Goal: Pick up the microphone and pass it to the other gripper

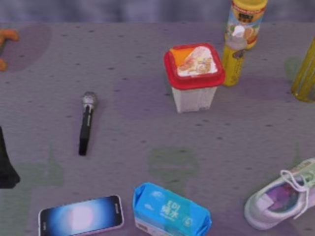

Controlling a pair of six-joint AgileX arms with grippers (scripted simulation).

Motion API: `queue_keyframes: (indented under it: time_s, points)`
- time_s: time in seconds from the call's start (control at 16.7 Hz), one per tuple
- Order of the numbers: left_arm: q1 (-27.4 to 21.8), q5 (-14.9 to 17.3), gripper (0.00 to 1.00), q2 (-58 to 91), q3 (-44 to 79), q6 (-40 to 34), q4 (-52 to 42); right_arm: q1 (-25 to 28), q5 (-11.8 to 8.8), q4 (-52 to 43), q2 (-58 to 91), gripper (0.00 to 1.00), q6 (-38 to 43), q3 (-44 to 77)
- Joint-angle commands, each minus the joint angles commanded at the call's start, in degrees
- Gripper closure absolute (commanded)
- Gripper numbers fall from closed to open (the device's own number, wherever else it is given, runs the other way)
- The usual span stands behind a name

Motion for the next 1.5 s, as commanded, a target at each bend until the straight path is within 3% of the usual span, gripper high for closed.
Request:
queue_keyframes:
  time_s: [0.24,0.48,1.14,1.5]
  points:
    - [-0.4,0.0,0.0,1.8,1.7,-0.3,-1.1,0.0,0.0,0.0,0.0,0.0,0.0,0.0]
    - [-2.4,0.0,0.0,12.6,11.5,-2.1,-7.2,0.0,0.0,0.0,0.0,0.0,0.0,0.0]
    - [-11.1,-0.7,0.0,76.0,55.5,-9.9,-37.5,0.0,0.0,0.0,0.0,0.0,0.0,0.0]
    - [-15.3,-0.8,0.0,103.3,76.4,-13.7,-51.2,0.0,0.0,0.0,0.0,0.0,0.0,0.0]
